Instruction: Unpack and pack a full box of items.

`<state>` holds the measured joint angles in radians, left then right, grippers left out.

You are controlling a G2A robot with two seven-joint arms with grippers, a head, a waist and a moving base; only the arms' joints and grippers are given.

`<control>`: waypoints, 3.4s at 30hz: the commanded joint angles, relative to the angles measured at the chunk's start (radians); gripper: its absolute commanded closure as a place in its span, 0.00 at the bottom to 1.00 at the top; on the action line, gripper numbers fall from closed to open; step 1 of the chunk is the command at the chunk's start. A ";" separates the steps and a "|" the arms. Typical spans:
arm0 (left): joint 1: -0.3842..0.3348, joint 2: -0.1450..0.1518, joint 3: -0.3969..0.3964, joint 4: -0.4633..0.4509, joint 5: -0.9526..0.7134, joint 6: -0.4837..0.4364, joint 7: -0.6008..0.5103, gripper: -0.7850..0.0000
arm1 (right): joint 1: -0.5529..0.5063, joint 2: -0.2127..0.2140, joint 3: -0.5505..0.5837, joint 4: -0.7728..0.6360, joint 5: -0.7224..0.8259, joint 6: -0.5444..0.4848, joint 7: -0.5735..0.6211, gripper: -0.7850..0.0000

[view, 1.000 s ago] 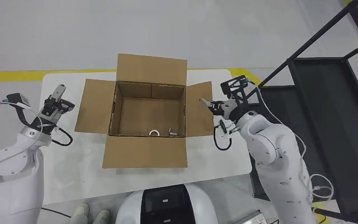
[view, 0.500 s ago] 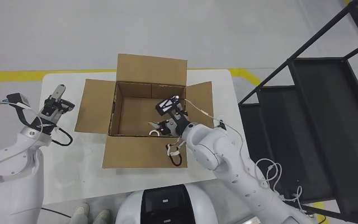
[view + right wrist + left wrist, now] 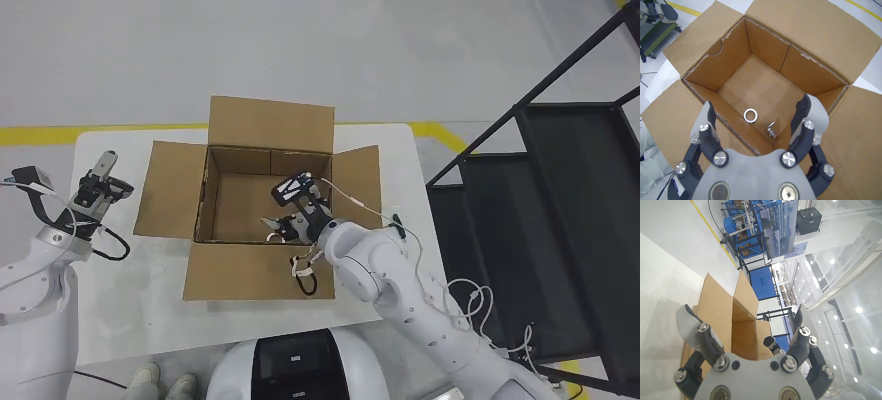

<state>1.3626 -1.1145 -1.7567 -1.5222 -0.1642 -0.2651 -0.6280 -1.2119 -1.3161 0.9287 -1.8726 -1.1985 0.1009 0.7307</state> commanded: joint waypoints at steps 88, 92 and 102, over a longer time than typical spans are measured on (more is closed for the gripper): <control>0.000 0.000 0.000 0.000 0.000 0.000 0.000 0.00 | 0.026 -0.014 0.026 -0.009 0.133 0.083 0.036 0.00; 0.000 0.000 0.000 0.000 0.000 0.000 0.000 0.00 | 0.093 -0.031 -0.016 0.026 0.123 0.176 0.144 0.00; 0.000 0.000 0.000 0.000 0.000 0.000 0.000 0.00 | 0.150 -0.077 -0.101 0.149 0.143 0.471 0.319 0.00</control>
<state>1.3626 -1.1145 -1.7567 -1.5222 -0.1642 -0.2651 -0.6280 -1.0621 -1.3887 0.8307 -1.7299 -1.0745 0.5363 1.0449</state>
